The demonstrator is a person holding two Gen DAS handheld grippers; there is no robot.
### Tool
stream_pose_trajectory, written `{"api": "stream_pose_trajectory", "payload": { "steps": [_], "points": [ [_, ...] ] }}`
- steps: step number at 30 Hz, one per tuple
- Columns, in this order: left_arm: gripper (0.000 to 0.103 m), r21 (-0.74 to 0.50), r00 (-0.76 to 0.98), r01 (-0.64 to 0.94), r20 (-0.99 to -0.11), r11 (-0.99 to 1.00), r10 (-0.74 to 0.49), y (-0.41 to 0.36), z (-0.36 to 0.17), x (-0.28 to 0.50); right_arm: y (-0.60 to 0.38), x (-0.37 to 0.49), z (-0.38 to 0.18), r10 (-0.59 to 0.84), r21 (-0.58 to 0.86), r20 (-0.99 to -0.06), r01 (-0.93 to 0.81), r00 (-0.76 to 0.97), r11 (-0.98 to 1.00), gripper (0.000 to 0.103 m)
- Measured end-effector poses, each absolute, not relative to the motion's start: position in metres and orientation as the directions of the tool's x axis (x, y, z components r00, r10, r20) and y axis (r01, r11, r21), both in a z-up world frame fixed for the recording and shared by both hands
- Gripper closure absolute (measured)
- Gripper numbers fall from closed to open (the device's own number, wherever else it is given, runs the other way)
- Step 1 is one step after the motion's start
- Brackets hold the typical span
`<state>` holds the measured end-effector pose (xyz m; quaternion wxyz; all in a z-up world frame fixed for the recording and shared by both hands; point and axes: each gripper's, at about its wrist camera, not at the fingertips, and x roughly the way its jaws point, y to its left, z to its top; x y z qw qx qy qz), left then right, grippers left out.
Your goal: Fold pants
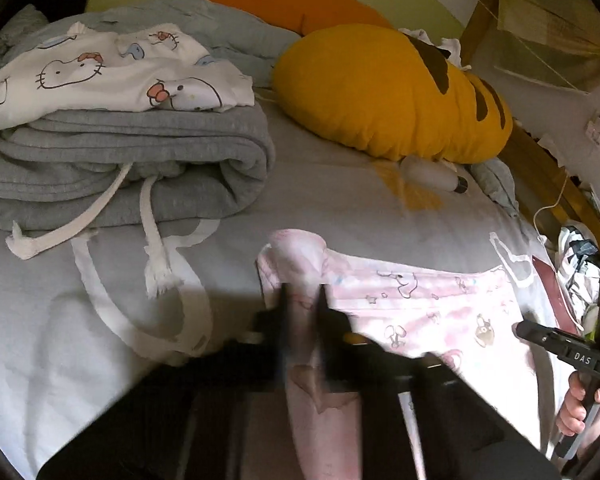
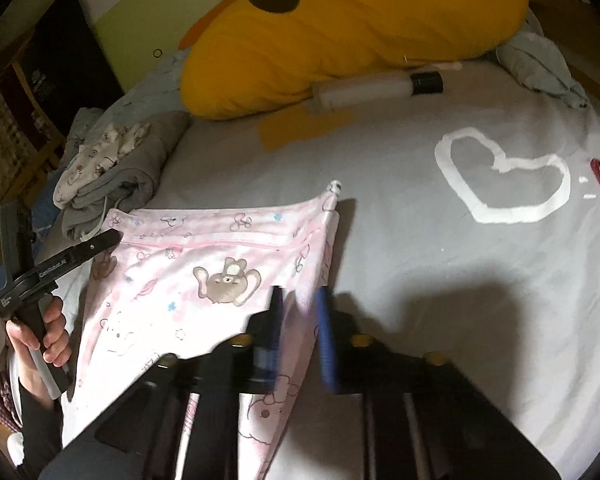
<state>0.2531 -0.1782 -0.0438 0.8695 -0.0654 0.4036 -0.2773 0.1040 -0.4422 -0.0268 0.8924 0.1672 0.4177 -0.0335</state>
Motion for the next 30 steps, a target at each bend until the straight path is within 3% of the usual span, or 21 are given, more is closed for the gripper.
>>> {"api": "stream_pose_trajectory", "payload": {
  "steps": [5,11,16,17,19,21,23,24,26,28,30],
  "points": [
    [0.098,-0.292,0.597,0.434,-0.616,0.852,-0.515,-0.178,-0.032,0.251,-0.441,0.108,-0.022,0.036,0.226,-0.745,0.201,0.666,0.953,0.101],
    [0.097,-0.255,0.595,0.379,-0.669,0.890,-0.445,-0.178,-0.044,0.266,-0.437,0.112,-0.029,0.005,0.176,-0.766,0.202,0.643,0.963,0.101],
    [0.092,-0.243,0.580,0.353,-0.701,0.904,-0.415,-0.178,-0.053,0.274,-0.442,0.103,-0.015,0.009,0.213,-0.721,0.209,0.693,0.954,0.099],
    [0.089,-0.247,0.578,0.348,-0.703,0.904,-0.414,-0.177,-0.054,0.274,-0.443,0.102,-0.012,0.045,0.241,-0.715,0.187,0.697,0.952,0.097],
    [0.088,-0.257,0.578,0.343,-0.701,0.904,-0.418,-0.176,-0.054,0.274,-0.444,0.102,-0.013,0.075,0.263,-0.714,0.169,0.696,0.950,0.072],
    [0.083,-0.251,0.586,0.340,-0.697,0.906,-0.413,-0.174,-0.053,0.272,-0.444,0.102,-0.017,0.073,0.265,-0.717,0.174,0.693,0.948,0.058],
    [0.074,-0.224,0.609,0.334,-0.690,0.916,-0.391,-0.173,-0.050,0.267,-0.443,0.106,-0.023,0.087,0.268,-0.736,0.171,0.672,0.948,0.058],
    [0.064,-0.203,0.625,0.328,-0.685,0.923,-0.373,-0.172,-0.048,0.265,-0.442,0.107,-0.025,0.096,0.275,-0.740,0.168,0.666,0.947,0.060],
    [0.057,-0.186,0.649,0.319,-0.672,0.929,-0.357,-0.169,-0.044,0.261,-0.441,0.108,-0.029,0.123,0.296,-0.743,0.159,0.657,0.942,0.074],
    [0.057,-0.193,0.654,0.316,-0.665,0.929,-0.360,-0.165,-0.041,0.259,-0.440,0.110,-0.033,0.113,0.286,-0.752,0.167,0.649,0.944,0.099],
    [0.056,-0.206,0.652,0.308,-0.665,0.929,-0.364,-0.161,-0.041,0.259,-0.439,0.107,-0.030,0.049,0.237,-0.746,0.195,0.664,0.952,0.100]
  ]
}}
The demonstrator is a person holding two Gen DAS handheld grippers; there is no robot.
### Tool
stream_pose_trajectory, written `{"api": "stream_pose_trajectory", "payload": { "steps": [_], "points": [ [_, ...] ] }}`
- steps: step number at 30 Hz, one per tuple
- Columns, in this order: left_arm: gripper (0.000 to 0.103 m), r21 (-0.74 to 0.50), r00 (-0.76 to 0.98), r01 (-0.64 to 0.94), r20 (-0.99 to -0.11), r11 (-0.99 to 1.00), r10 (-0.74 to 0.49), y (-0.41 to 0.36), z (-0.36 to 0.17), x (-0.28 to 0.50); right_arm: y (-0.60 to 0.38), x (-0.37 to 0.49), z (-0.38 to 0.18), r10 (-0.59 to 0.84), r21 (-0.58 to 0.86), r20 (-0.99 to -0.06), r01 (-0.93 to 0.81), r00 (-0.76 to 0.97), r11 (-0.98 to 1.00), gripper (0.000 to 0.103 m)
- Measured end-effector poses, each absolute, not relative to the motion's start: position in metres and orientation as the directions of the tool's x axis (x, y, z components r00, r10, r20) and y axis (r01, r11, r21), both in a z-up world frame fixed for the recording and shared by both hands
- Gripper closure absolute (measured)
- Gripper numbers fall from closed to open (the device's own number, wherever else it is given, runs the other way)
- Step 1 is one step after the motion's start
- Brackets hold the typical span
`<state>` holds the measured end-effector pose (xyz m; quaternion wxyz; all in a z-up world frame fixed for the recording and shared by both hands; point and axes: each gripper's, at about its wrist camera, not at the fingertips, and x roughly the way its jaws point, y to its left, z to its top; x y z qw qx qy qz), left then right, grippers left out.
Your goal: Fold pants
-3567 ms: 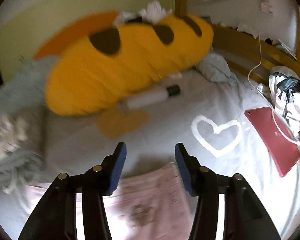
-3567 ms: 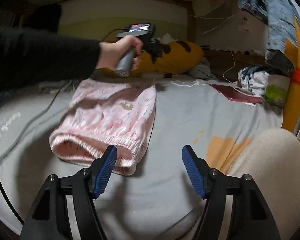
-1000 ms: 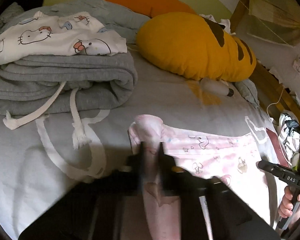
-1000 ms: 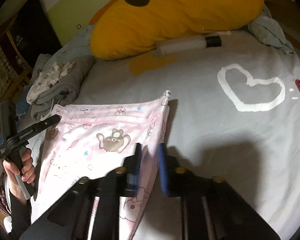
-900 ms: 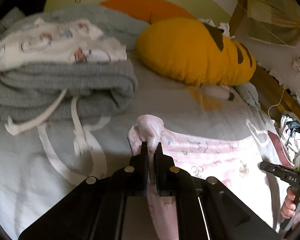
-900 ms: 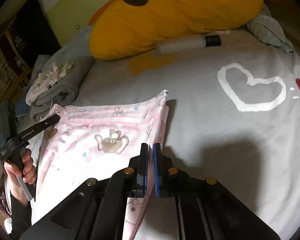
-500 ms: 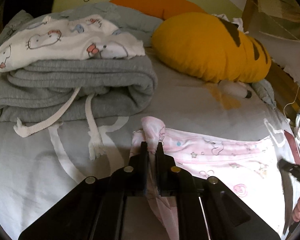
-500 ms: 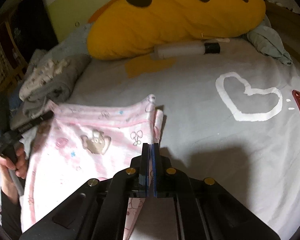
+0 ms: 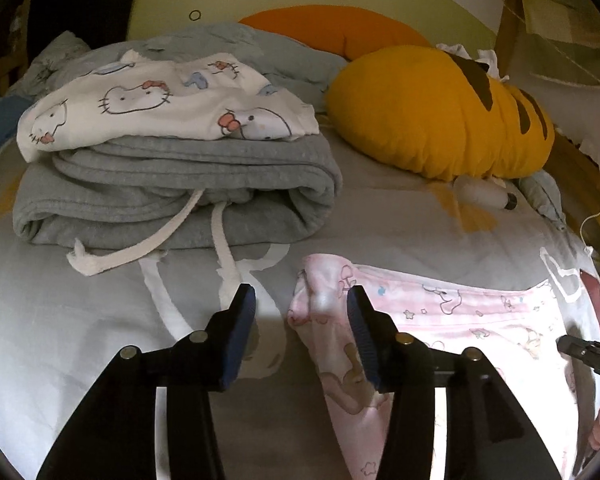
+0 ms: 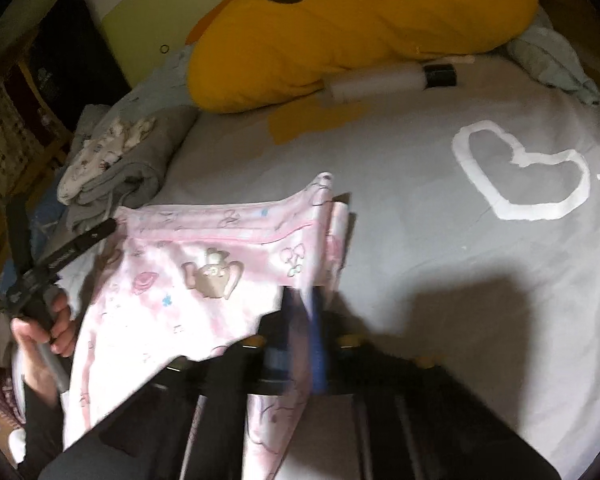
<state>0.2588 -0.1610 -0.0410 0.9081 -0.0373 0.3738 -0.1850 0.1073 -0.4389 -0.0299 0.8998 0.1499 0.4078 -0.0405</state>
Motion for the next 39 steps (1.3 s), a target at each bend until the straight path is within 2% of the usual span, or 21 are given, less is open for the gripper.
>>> {"api": "stream_pose_trajectory", "payload": {
  "steps": [3,9,12,18,23,27,35,36,38,39],
  "points": [
    [0.056,-0.216,0.645,0.302,-0.671,0.928,-0.366,-0.160,-0.042,0.260,-0.441,0.106,-0.025,-0.002,0.196,-0.741,0.219,0.672,0.956,0.101],
    [0.055,-0.171,0.610,0.298,-0.723,0.939,-0.325,-0.170,-0.051,0.261,-0.442,0.115,-0.045,0.005,0.171,-0.799,0.219,0.601,0.961,0.101],
    [0.054,-0.169,0.582,0.299,-0.748,0.939,-0.320,-0.172,-0.058,0.265,-0.441,0.115,-0.046,-0.002,0.158,-0.800,0.215,0.601,0.964,0.101],
    [0.048,-0.173,0.569,0.290,-0.760,0.941,-0.315,-0.171,-0.063,0.267,-0.443,0.113,-0.050,0.001,0.161,-0.798,0.211,0.602,0.964,0.101],
    [0.047,-0.153,0.578,0.291,-0.759,0.944,-0.301,-0.173,-0.063,0.266,-0.443,0.113,-0.050,0.009,0.173,-0.795,0.212,0.607,0.962,0.101],
    [0.047,-0.157,0.609,0.304,-0.726,0.940,-0.319,-0.170,-0.055,0.260,-0.439,0.110,-0.048,-0.013,0.151,-0.788,0.214,0.615,0.965,0.101],
    [0.047,-0.087,0.740,0.350,-0.585,0.933,-0.332,-0.174,-0.019,0.224,-0.430,0.102,-0.034,-0.030,0.128,-0.759,0.194,0.651,0.973,0.099],
    [0.047,-0.091,0.747,0.352,-0.572,0.931,-0.338,-0.175,-0.015,0.222,-0.429,0.101,-0.031,-0.026,0.131,-0.752,0.189,0.658,0.973,0.098],
    [0.047,-0.118,0.757,0.358,-0.544,0.926,-0.362,-0.172,-0.007,0.216,-0.428,0.097,-0.024,-0.026,0.134,-0.733,0.182,0.680,0.974,0.086],
    [0.046,-0.127,0.762,0.362,-0.530,0.923,-0.372,-0.168,-0.003,0.213,-0.427,0.095,-0.021,-0.029,0.134,-0.723,0.182,0.690,0.974,0.070]
  ]
}}
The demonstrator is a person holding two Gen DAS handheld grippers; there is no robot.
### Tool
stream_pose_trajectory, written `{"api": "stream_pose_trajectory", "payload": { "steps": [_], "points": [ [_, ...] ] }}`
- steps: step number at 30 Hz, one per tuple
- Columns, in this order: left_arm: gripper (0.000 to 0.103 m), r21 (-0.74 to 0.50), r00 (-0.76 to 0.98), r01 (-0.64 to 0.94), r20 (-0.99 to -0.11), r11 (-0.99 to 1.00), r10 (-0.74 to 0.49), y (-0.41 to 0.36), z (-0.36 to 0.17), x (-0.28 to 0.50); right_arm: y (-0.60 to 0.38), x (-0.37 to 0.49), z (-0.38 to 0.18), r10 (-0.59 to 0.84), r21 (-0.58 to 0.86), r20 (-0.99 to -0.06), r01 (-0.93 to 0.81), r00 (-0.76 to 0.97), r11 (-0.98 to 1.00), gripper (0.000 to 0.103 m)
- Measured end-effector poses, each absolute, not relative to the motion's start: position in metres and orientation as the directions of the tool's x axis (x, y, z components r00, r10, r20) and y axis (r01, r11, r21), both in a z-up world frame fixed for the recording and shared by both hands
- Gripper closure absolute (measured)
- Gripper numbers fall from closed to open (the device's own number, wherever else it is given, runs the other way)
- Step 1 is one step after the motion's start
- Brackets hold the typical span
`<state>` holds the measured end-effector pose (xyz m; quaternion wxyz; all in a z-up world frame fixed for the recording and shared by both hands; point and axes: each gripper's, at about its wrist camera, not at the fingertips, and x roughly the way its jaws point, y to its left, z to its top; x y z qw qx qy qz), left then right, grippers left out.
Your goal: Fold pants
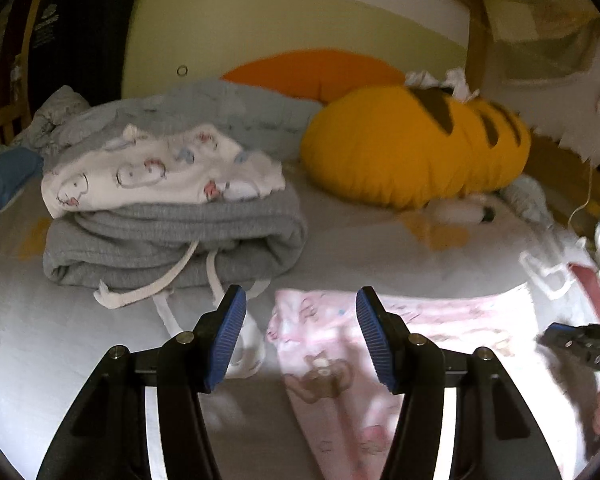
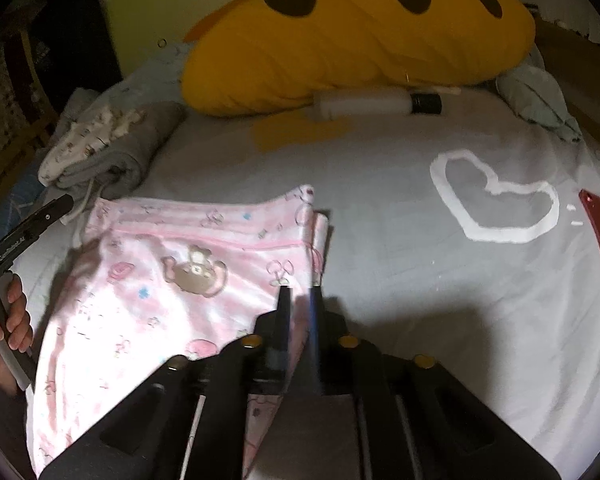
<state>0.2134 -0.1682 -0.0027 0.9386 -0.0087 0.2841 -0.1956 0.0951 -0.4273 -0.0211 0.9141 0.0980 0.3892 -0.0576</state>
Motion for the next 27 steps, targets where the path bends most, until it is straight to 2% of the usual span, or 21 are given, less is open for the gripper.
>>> {"api": "stream_pose_trajectory", "payload": {
  "steps": [1,2,3,6,7,8,10,12,14,16,23,27],
  "points": [
    [0.045,-0.130,0.771,0.365,-0.514,0.922,-0.377,-0.166,0.001,0.210,-0.427,0.092,-0.016,-0.035,0.136,-0.704,0.183,0.709,0.974,0.050],
    [0.043,-0.124,0.780,0.364,-0.500,0.923,-0.375,-0.165,0.003,0.208,-0.427,0.090,-0.013,-0.039,0.137,-0.690,0.184,0.723,0.973,0.042],
    [0.042,-0.114,0.790,0.364,-0.488,0.924,-0.371,-0.166,0.006,0.206,-0.427,0.087,-0.008,-0.046,0.139,-0.671,0.187,0.740,0.972,0.037],
    [0.039,-0.089,0.802,0.361,-0.478,0.928,-0.358,-0.169,0.007,0.203,-0.428,0.084,-0.002,-0.046,0.141,-0.661,0.185,0.749,0.973,0.036],
    [0.038,-0.087,0.802,0.361,-0.479,0.928,-0.357,-0.171,0.007,0.203,-0.429,0.083,-0.001,-0.048,0.144,-0.658,0.187,0.752,0.972,0.033],
    [0.034,-0.087,0.800,0.363,-0.482,0.928,-0.358,-0.172,0.006,0.203,-0.430,0.082,0.000,-0.052,0.145,-0.654,0.192,0.755,0.971,0.030],
    [0.022,-0.089,0.799,0.359,-0.485,0.929,-0.355,-0.172,0.005,0.203,-0.432,0.080,0.001,-0.067,0.146,-0.640,0.206,0.765,0.968,0.015],
    [0.008,-0.095,0.806,0.350,-0.476,0.932,-0.351,-0.171,0.004,0.203,-0.434,0.080,0.000,-0.079,0.145,-0.637,0.220,0.767,0.965,0.015],
    [0.001,-0.104,0.806,0.347,-0.475,0.932,-0.353,-0.169,0.003,0.205,-0.437,0.084,-0.003,-0.080,0.146,-0.650,0.227,0.756,0.963,0.011],
    [0.001,-0.119,0.797,0.342,-0.489,0.932,-0.355,-0.167,0.000,0.209,-0.440,0.086,-0.005,-0.085,0.145,-0.659,0.237,0.748,0.961,0.003],
    [0.001,-0.188,0.758,0.328,-0.532,0.926,-0.377,-0.161,-0.013,0.227,-0.448,0.089,-0.005,-0.068,0.183,-0.636,0.236,0.768,0.955,0.002],
    [0.001,-0.226,0.735,0.325,-0.551,0.918,-0.395,-0.160,-0.023,0.243,-0.459,0.106,-0.012,0.061,0.289,-0.644,0.169,0.763,0.942,0.002]
  ]
}}
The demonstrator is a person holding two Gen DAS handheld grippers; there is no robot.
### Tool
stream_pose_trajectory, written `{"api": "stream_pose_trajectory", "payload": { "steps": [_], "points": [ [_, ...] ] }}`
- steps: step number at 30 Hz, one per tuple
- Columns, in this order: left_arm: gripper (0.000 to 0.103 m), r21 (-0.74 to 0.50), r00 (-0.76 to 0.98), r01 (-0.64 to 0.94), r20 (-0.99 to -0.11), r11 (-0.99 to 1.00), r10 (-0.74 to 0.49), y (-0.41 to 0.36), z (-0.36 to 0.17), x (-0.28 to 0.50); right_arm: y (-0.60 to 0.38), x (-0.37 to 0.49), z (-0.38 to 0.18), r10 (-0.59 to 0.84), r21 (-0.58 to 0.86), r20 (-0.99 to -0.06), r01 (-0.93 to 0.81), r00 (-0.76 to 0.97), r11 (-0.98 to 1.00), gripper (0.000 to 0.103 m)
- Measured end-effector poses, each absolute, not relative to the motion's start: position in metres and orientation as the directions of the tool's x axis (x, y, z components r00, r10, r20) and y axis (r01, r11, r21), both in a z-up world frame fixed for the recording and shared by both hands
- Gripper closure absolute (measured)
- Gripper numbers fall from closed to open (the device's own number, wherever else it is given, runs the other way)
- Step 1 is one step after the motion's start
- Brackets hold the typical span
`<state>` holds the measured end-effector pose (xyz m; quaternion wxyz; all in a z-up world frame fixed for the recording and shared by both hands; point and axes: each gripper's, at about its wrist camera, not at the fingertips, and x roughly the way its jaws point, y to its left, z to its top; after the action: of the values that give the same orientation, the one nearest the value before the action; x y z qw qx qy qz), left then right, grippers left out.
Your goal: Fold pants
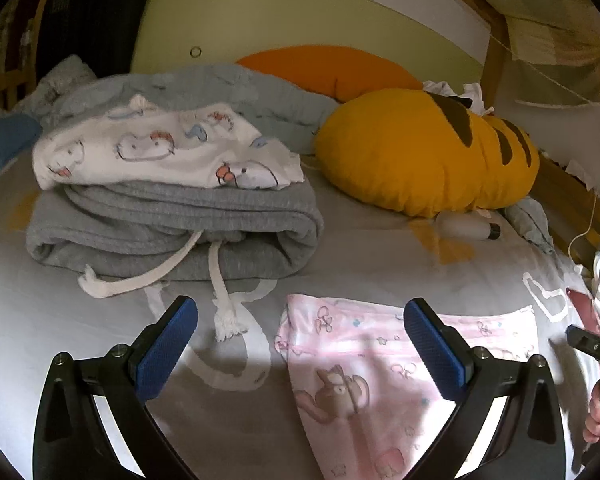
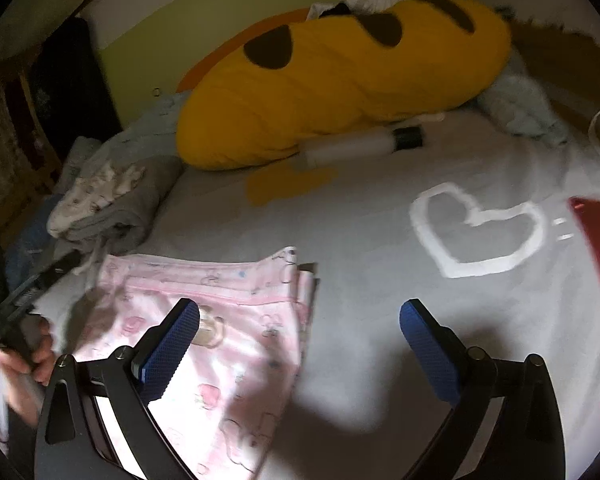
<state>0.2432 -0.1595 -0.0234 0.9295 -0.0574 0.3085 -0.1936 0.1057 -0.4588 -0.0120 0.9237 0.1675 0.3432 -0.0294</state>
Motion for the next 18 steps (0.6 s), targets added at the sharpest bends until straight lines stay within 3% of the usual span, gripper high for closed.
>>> {"api": "stream_pose_trajectory", "payload": {
  "steps": [4,7,8,12,18],
  "points": [
    [0.003,-0.321,0.696,0.324,-0.556,0.890,-0.454,-0.151,-0.034,0.260,-0.483,0.130,-0.029,0.133,0.387,-0.655,0.180,0.744,0.904,0.002],
    [0.017,-0.410,0.645,0.327,-0.561,0.851,-0.518,-0.143,-0.042,0.269,-0.505,0.142,-0.046,0.234,0.512,-0.638,0.177,0.734,0.841,0.006],
    [0.027,-0.432,0.631,0.331,-0.560,0.839,-0.537,-0.142,-0.044,0.271,-0.509,0.143,-0.049,0.255,0.533,-0.629,0.167,0.735,0.830,0.006],
    [0.049,-0.470,0.573,0.373,-0.561,0.800,-0.597,-0.147,-0.047,0.271,-0.504,0.146,-0.050,0.294,0.514,-0.628,0.101,0.721,0.852,0.007],
    [0.051,-0.449,0.504,0.383,-0.631,0.807,-0.590,-0.164,-0.058,0.276,-0.489,0.156,-0.055,0.325,0.485,-0.648,0.044,0.689,0.873,0.022]
  ]
}}
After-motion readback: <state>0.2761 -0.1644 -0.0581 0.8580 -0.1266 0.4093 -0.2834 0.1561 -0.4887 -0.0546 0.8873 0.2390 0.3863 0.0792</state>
